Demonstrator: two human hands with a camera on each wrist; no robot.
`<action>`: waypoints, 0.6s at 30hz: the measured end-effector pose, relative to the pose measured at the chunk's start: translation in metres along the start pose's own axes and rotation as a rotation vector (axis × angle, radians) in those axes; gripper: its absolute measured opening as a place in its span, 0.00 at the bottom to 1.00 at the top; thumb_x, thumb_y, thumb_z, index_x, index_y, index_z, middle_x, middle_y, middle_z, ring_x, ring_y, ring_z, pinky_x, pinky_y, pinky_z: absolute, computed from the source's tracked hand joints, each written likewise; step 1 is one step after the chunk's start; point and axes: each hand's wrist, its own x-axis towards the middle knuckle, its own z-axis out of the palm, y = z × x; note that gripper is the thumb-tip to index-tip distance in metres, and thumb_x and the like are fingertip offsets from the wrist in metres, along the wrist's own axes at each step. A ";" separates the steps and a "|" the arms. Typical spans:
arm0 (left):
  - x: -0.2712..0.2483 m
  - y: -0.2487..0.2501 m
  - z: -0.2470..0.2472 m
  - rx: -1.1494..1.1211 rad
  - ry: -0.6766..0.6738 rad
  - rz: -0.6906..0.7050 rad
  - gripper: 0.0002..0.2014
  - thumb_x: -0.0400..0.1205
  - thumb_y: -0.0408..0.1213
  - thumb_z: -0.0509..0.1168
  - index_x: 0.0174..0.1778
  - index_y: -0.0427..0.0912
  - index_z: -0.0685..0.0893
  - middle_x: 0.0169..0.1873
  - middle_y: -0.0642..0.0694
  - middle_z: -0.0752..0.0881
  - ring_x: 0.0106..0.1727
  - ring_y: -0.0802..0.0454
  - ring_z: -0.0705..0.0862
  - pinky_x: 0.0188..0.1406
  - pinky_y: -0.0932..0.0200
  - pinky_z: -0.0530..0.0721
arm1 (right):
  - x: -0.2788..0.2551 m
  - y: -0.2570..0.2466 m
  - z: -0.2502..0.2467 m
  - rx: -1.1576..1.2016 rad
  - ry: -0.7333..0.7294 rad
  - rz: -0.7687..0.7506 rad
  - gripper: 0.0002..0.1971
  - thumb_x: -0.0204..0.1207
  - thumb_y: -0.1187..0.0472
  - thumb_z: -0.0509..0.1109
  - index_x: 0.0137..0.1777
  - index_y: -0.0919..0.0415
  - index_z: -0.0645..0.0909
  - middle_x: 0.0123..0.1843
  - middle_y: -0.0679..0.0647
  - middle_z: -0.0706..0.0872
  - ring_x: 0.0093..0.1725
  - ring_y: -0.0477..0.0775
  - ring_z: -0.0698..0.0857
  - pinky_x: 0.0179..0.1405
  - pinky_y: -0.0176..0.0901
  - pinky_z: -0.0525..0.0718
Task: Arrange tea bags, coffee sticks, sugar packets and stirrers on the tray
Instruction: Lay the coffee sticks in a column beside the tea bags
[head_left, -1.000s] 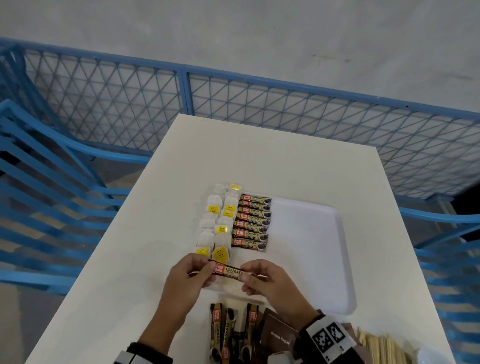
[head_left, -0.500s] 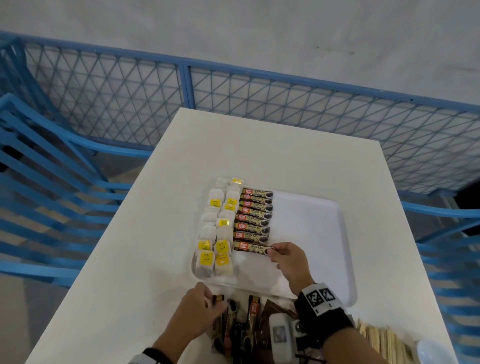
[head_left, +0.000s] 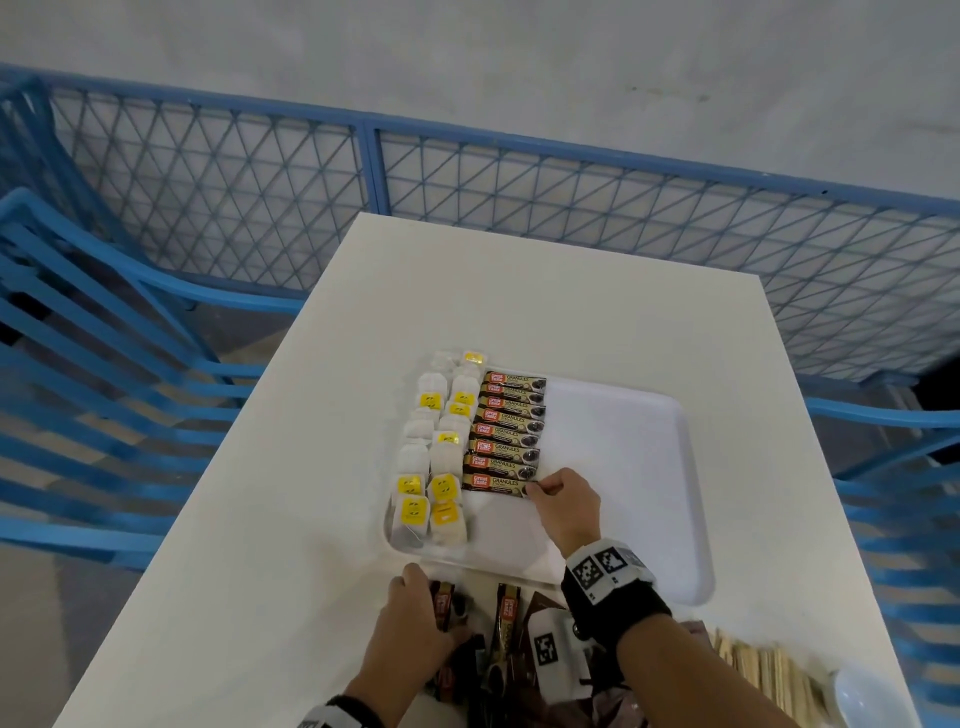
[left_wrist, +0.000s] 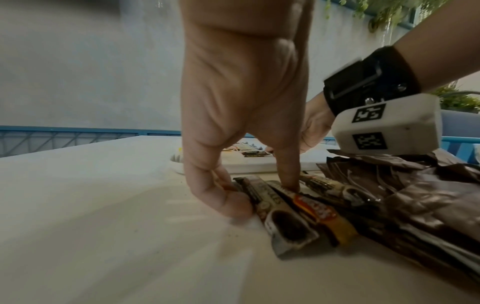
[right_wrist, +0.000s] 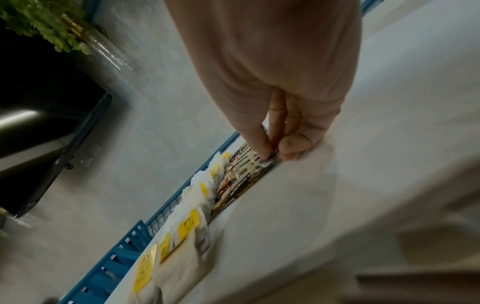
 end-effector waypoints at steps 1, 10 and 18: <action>0.000 0.000 -0.001 -0.004 0.000 -0.002 0.29 0.71 0.51 0.74 0.55 0.41 0.65 0.49 0.48 0.70 0.56 0.46 0.78 0.51 0.60 0.78 | -0.001 0.000 0.000 -0.018 0.000 -0.008 0.10 0.75 0.61 0.71 0.36 0.59 0.74 0.34 0.49 0.80 0.38 0.51 0.79 0.31 0.32 0.74; 0.001 -0.007 -0.007 0.047 0.028 0.093 0.16 0.74 0.41 0.70 0.32 0.51 0.66 0.34 0.54 0.74 0.42 0.51 0.75 0.26 0.70 0.67 | -0.032 -0.003 -0.020 -0.182 -0.048 -0.218 0.06 0.77 0.59 0.68 0.48 0.62 0.79 0.40 0.52 0.82 0.39 0.48 0.78 0.32 0.29 0.74; -0.001 -0.019 -0.018 -0.149 -0.018 0.010 0.09 0.76 0.36 0.70 0.45 0.39 0.76 0.36 0.49 0.82 0.44 0.46 0.83 0.31 0.72 0.72 | -0.086 -0.001 -0.020 -0.815 -0.356 -0.357 0.21 0.76 0.45 0.62 0.43 0.66 0.81 0.44 0.56 0.78 0.52 0.57 0.81 0.49 0.48 0.83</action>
